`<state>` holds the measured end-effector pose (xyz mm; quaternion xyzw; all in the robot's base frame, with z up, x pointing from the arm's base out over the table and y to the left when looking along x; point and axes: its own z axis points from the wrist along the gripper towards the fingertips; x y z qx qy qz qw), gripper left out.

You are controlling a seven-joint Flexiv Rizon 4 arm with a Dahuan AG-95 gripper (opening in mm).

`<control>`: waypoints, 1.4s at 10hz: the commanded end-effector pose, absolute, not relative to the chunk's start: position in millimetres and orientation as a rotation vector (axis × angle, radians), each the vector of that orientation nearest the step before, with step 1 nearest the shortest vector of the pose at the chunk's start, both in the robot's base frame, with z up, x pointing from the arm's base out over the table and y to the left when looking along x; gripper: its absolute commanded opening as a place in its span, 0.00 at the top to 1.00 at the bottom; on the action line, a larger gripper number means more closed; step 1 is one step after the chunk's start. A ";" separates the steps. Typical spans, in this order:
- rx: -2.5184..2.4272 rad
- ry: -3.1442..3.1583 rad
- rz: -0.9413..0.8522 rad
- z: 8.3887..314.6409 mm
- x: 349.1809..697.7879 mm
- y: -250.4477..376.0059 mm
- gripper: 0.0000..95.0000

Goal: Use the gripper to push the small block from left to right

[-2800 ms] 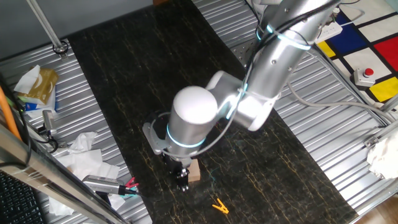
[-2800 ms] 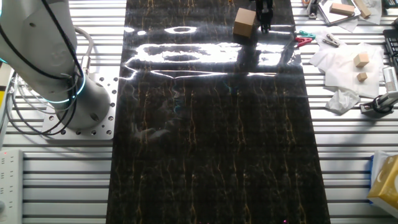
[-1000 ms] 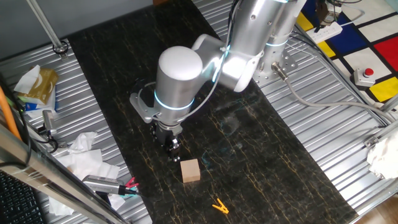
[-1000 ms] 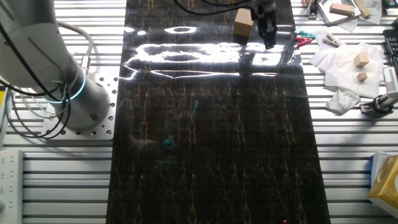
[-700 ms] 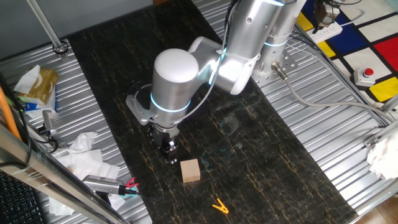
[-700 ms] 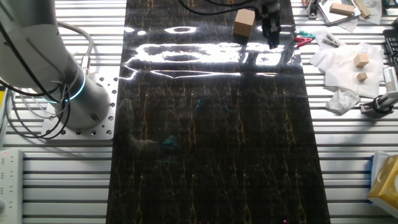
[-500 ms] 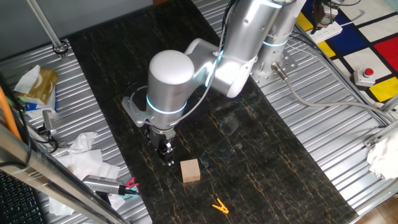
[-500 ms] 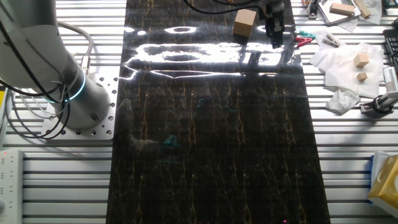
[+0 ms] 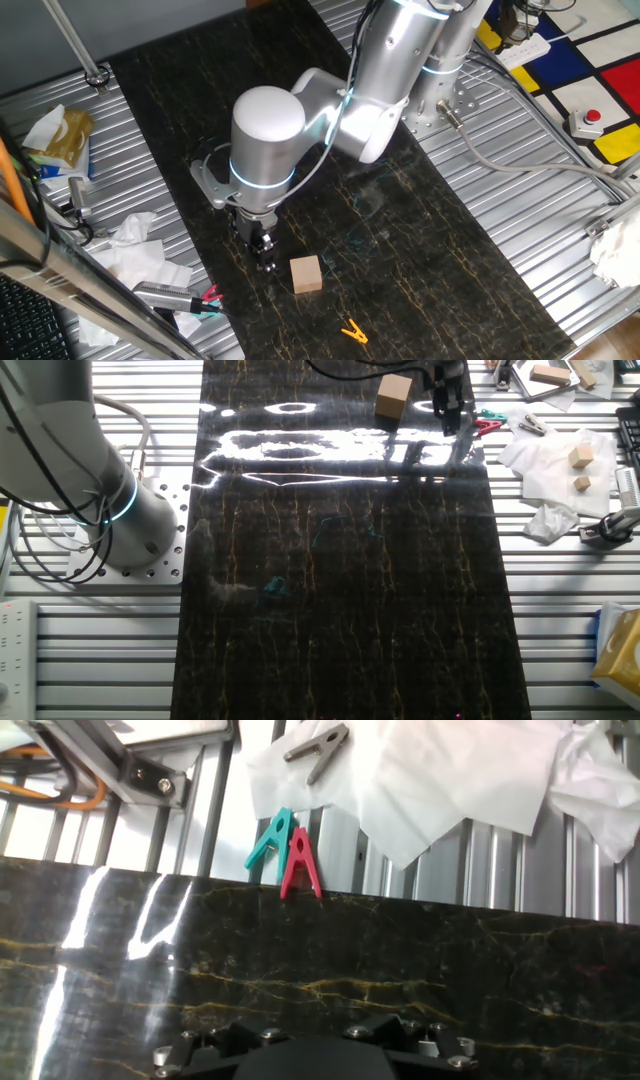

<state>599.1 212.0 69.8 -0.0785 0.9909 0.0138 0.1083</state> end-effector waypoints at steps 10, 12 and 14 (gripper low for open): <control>-0.215 2.940 0.044 66.1 607.9 212.7 0.20; -0.179 3.012 0.052 69.3 613.4 217.5 0.40; -0.174 3.048 0.053 70.8 615.5 219.5 0.40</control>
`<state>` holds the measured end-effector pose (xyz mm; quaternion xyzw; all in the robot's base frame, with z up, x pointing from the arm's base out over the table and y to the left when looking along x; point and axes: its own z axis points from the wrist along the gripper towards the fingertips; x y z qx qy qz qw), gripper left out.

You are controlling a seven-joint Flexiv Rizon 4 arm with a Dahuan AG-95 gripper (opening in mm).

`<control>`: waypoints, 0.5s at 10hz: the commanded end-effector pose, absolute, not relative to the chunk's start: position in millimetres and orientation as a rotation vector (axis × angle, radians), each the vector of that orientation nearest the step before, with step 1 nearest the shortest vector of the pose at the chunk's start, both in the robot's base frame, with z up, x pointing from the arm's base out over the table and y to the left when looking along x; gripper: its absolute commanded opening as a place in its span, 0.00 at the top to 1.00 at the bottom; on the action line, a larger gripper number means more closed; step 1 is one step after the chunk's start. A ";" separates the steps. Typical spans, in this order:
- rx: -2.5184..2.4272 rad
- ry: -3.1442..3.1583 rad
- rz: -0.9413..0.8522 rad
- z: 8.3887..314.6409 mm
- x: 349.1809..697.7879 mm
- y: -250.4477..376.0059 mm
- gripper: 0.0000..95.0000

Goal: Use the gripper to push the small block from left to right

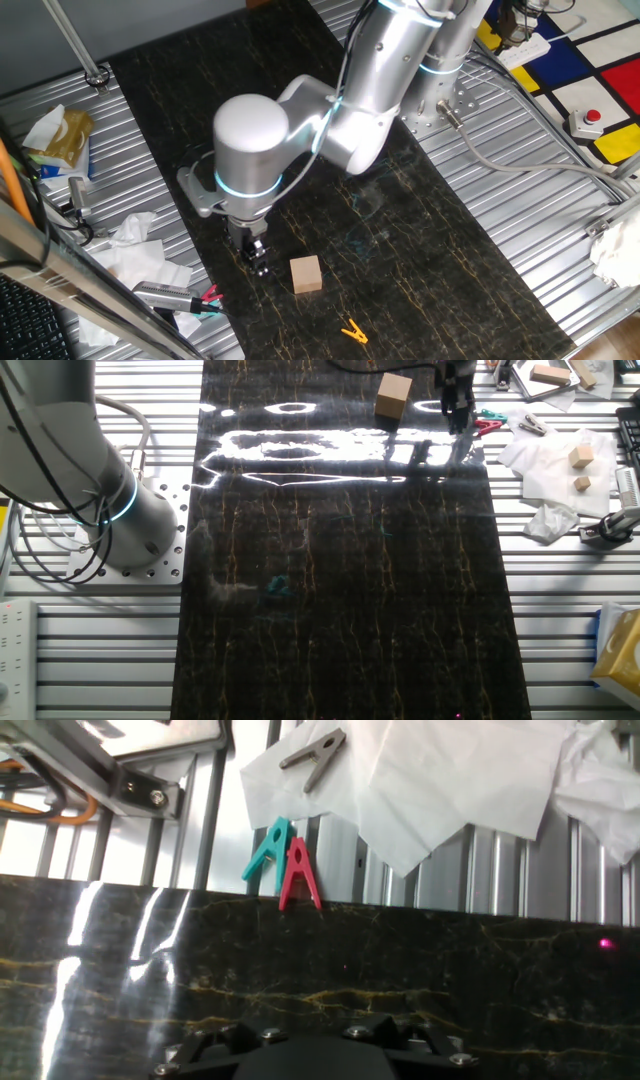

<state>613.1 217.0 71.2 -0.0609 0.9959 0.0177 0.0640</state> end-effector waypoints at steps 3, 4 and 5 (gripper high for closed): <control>-0.176 3.048 0.056 71.1 616.0 219.9 0.40; -0.176 3.048 0.055 71.1 616.0 219.9 0.40; -0.175 3.052 0.055 71.2 616.1 219.9 0.40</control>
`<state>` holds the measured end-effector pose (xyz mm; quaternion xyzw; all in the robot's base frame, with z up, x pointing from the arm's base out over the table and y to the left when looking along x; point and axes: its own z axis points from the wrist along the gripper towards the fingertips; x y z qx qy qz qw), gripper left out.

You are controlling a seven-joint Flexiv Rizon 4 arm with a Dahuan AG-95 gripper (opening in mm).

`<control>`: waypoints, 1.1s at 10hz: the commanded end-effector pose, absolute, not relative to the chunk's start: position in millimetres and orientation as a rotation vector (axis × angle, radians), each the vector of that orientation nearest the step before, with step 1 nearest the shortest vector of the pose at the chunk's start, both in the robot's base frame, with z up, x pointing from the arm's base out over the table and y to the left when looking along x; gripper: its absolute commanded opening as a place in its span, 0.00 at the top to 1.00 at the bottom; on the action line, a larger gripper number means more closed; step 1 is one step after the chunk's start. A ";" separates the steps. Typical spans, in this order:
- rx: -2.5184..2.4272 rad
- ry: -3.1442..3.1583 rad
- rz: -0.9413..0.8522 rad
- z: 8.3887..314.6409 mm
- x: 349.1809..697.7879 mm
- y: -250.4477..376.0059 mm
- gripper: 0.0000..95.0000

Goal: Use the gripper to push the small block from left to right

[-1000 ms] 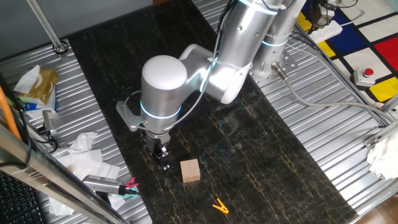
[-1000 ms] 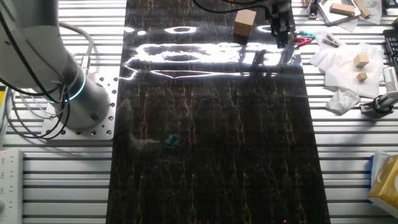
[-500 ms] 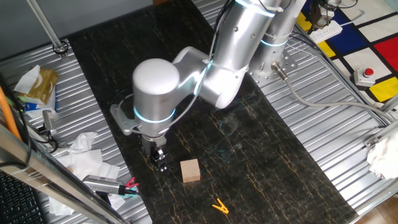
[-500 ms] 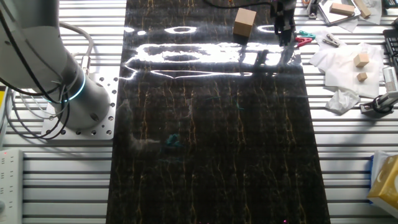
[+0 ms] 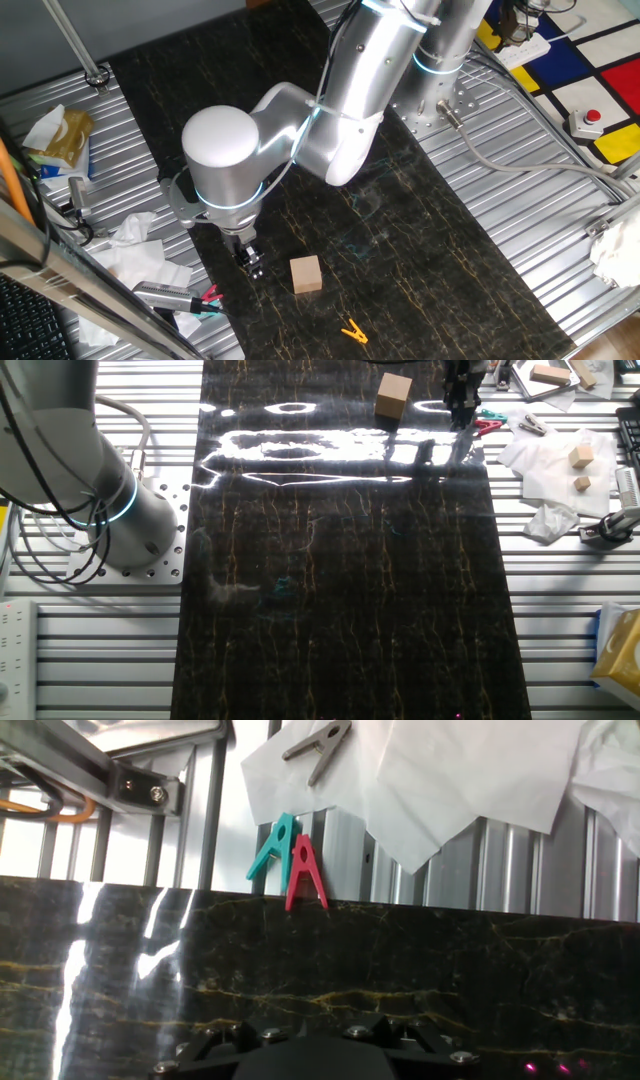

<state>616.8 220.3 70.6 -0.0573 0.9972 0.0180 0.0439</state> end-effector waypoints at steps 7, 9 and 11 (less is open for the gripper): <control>-0.164 3.075 0.061 71.8 616.7 220.6 0.40; -0.163 3.074 0.061 72.0 617.0 220.9 0.40; -0.163 3.073 0.061 72.1 617.2 221.1 0.40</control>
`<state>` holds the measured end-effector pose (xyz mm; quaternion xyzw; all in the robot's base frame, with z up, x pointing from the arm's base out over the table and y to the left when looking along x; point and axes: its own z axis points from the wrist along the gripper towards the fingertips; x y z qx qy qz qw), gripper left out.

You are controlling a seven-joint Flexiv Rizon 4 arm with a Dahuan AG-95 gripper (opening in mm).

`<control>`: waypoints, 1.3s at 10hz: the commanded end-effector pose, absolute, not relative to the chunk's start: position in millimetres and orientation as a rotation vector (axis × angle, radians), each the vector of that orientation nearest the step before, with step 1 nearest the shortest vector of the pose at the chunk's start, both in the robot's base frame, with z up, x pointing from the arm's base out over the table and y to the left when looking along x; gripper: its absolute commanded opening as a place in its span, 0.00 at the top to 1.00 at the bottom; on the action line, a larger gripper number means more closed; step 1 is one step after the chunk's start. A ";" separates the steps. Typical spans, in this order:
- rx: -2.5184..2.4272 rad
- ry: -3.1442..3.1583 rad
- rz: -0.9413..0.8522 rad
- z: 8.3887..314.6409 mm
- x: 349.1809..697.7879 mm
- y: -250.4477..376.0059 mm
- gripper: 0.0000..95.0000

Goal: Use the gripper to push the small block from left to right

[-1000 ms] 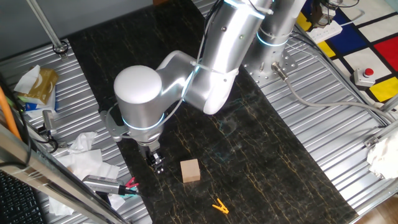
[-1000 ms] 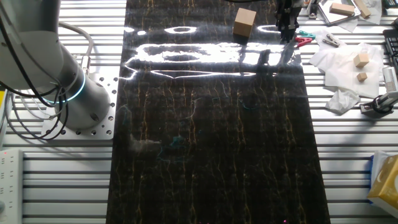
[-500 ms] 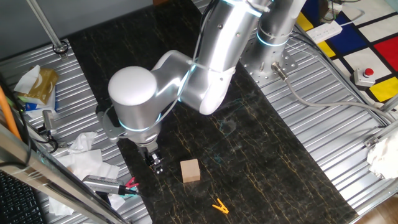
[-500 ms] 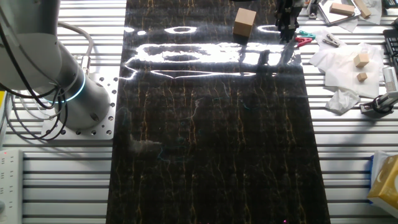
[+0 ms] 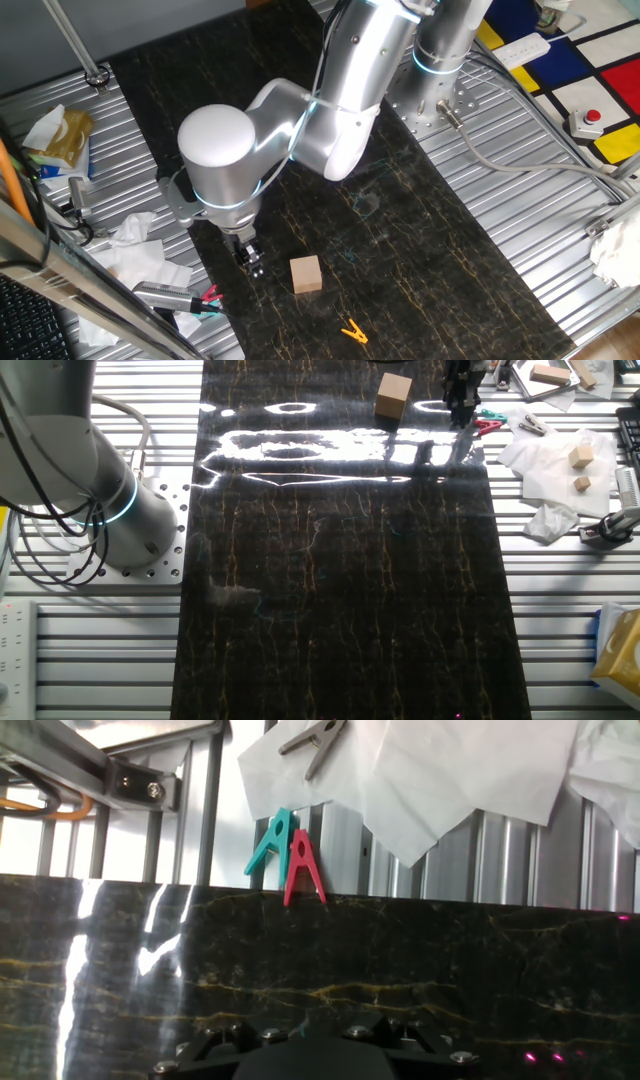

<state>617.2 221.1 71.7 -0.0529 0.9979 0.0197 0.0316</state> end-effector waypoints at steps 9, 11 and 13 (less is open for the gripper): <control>-0.156 3.075 0.056 73.0 618.5 222.6 0.40; -0.144 3.076 0.050 72.7 618.9 223.5 0.40; -0.112 3.072 0.050 72.5 619.2 224.3 0.40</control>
